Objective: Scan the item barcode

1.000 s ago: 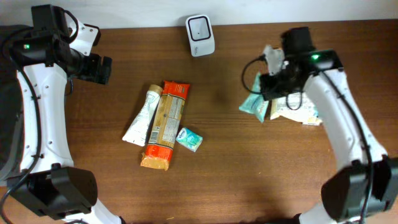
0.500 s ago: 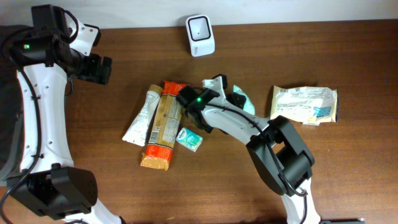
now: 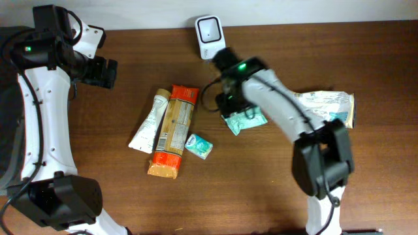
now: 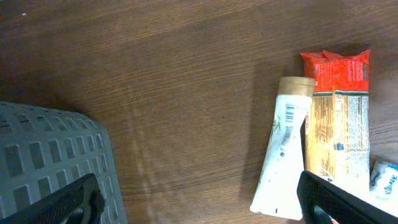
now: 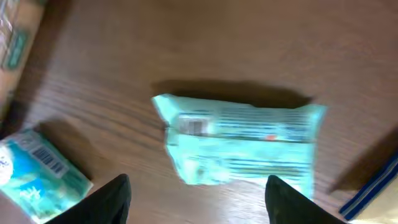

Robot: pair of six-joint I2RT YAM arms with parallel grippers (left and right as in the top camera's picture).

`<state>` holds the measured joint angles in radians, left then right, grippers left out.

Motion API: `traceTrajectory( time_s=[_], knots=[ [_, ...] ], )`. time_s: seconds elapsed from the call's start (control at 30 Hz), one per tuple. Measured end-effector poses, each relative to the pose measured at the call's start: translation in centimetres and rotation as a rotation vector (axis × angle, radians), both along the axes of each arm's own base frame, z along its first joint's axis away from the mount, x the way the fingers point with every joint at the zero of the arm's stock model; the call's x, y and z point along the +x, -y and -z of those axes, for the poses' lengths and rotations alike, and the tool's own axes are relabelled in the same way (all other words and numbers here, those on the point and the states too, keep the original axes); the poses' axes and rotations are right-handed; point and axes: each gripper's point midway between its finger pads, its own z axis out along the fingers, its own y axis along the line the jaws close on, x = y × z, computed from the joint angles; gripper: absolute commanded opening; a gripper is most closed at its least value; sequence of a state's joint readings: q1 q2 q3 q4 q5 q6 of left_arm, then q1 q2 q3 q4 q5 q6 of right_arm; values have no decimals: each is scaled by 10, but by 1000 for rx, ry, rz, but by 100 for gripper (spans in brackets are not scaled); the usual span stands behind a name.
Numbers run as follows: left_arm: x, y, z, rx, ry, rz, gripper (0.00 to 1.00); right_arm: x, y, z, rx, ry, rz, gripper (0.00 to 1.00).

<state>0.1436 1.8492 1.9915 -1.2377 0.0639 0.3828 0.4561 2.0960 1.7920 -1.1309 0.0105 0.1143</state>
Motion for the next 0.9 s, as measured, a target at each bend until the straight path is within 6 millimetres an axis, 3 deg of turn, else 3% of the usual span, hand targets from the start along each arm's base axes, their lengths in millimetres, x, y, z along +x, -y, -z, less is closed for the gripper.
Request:
traceTrajectory(
  time_s=[0.17, 0.27, 0.4, 0.47, 0.9],
  knots=[
    [0, 0, 0, 0, 0, 0, 99, 10, 51, -6, 274, -119, 72, 75],
    [0, 0, 0, 0, 0, 0, 99, 14, 73, 13, 405, -193, 121, 75],
    [0, 0, 0, 0, 0, 0, 99, 4, 73, 53, 473, -313, 127, 72],
    [0, 0, 0, 0, 0, 0, 99, -2, 68, 63, 511, -355, 121, 68],
    [0, 0, 0, 0, 0, 0, 99, 10, 57, 64, 599, -296, 83, 66]
  ],
)
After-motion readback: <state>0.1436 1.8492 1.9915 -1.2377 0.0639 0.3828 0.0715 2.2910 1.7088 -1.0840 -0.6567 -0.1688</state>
